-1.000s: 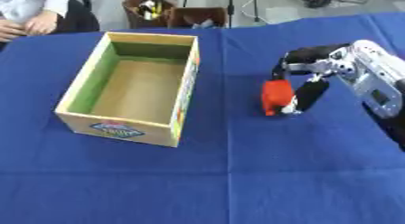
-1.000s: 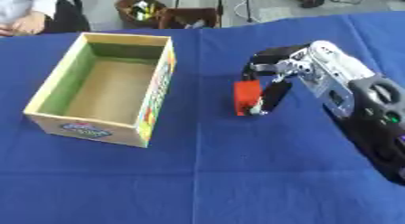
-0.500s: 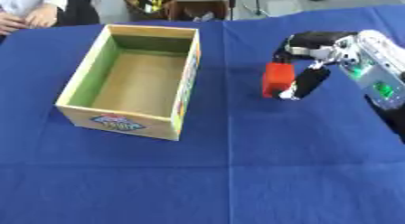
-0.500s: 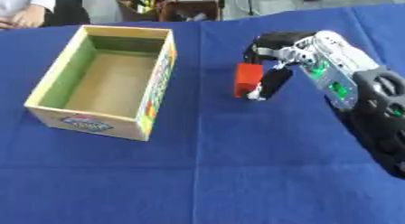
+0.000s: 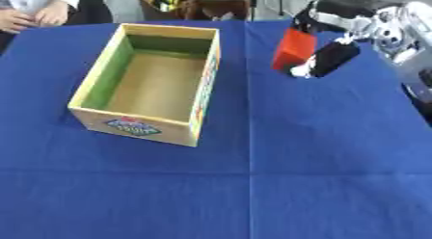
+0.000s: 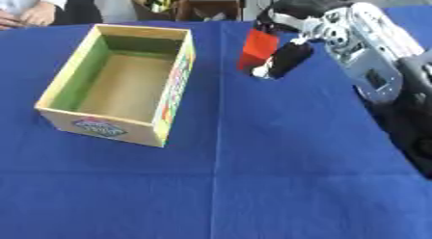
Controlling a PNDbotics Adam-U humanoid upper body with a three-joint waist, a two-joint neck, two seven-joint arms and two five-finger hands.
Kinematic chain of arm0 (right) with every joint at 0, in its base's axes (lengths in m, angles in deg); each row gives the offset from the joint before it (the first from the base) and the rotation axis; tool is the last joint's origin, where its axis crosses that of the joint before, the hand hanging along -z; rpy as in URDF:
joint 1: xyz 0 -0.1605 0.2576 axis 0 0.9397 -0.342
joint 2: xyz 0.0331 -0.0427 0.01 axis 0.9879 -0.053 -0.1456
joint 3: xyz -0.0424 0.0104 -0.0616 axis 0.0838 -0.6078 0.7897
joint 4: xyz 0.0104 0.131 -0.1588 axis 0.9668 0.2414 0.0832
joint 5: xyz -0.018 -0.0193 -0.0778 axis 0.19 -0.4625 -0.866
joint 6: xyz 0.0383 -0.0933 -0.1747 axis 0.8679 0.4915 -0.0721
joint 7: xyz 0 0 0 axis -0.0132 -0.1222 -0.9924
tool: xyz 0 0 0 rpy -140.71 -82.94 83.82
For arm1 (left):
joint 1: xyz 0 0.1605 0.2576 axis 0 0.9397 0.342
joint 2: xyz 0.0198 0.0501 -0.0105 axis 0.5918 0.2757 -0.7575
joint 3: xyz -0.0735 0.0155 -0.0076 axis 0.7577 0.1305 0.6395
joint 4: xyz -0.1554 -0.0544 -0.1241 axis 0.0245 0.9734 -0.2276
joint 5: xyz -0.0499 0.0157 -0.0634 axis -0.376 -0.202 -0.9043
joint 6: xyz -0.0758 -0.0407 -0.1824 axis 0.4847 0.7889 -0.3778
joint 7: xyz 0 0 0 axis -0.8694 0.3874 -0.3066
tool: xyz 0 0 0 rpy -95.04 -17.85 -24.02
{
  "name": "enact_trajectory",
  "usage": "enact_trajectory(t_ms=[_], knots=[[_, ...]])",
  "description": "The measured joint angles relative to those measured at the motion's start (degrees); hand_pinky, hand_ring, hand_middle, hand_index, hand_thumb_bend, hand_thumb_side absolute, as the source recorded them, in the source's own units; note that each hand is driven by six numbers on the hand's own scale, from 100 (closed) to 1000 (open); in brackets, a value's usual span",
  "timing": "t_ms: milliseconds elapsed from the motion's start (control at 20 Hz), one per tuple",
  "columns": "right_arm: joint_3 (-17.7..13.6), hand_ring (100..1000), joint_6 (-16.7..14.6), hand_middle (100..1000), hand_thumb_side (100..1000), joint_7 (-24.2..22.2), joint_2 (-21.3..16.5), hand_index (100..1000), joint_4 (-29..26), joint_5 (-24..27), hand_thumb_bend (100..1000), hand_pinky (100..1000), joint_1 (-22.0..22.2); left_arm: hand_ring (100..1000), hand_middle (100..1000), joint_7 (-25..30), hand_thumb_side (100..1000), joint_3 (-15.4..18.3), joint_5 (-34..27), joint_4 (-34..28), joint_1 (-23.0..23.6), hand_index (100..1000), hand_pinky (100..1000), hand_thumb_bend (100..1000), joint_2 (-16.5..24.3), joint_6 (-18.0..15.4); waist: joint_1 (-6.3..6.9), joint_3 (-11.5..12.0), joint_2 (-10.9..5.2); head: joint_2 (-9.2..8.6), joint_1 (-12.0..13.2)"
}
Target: Pick up objects on the table and place them in the box.
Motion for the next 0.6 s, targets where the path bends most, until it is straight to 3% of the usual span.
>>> enact_trajectory(t_ms=[300, 600], knots=[[0.0, 683, 0.2, 344, 452, 0.1, 5.6, 378, 0.2, -1.3, 100, 714, -4.9, 632, 570, 0.0, 875, 0.0, -0.1, 0.0, 0.0, 742, 484, 334, 0.0, 0.1, -0.34, 0.5, -0.31, 0.04, -0.1], [-0.8, 681, -0.3, 341, 449, 0.9, 13.8, 377, 5.0, -4.5, 100, 717, -8.6, 632, 570, 0.2, 873, -0.2, -0.5, 0.0, 0.0, 742, 484, 333, 0.0, 0.3, -0.60, 1.5, -0.33, 0.04, -0.8]])
